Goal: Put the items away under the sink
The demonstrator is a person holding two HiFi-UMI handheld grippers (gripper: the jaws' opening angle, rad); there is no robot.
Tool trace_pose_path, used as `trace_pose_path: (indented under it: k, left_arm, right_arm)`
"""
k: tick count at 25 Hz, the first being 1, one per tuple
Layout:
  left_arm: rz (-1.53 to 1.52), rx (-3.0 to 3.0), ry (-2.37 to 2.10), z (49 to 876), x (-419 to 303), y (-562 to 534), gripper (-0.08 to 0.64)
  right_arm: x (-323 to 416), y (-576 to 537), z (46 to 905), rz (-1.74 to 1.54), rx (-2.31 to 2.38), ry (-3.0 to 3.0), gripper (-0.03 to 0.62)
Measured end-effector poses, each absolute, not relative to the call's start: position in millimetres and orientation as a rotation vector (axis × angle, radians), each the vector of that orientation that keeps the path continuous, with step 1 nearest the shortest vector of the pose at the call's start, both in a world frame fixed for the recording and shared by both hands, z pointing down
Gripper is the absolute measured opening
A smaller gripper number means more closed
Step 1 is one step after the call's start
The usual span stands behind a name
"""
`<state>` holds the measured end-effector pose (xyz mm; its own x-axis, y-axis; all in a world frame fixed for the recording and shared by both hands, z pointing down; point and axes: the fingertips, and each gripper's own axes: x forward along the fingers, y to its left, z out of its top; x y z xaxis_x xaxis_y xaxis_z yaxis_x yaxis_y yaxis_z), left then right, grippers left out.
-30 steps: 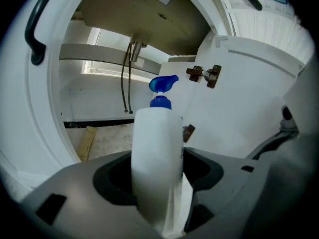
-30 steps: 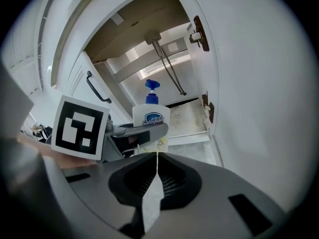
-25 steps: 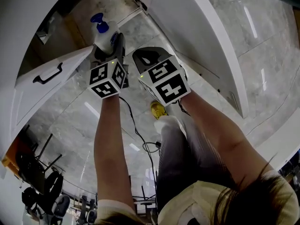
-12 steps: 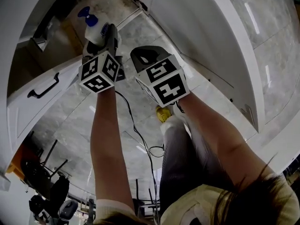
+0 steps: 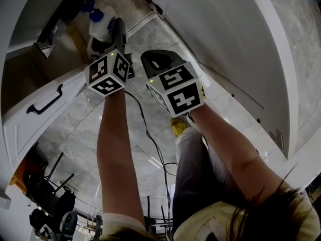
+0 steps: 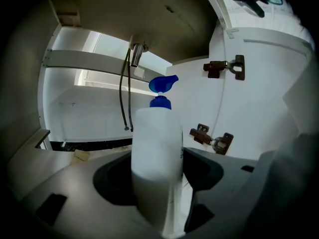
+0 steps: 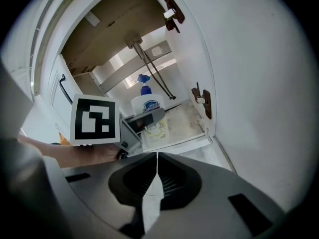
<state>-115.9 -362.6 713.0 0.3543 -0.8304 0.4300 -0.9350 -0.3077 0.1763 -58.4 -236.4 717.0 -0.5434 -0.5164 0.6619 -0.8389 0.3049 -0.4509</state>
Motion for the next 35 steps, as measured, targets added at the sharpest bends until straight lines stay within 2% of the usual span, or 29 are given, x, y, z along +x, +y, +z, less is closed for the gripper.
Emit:
trace_pose_path:
  k: [22, 35]
  left_arm:
    - [0.245, 2.291, -1.671, 727.1, -115.2, -399.5, 0.299]
    - [0.185, 2.326, -1.677, 732.1, -112.5, -416.8, 0.299]
  right_arm:
    - [-75.6, -237.5, 731.0, 1.295, 1.196, -2.214, 0.028]
    - [-73.9, -240.2, 728.5, 1.292, 1.198, -2.227, 0.028]
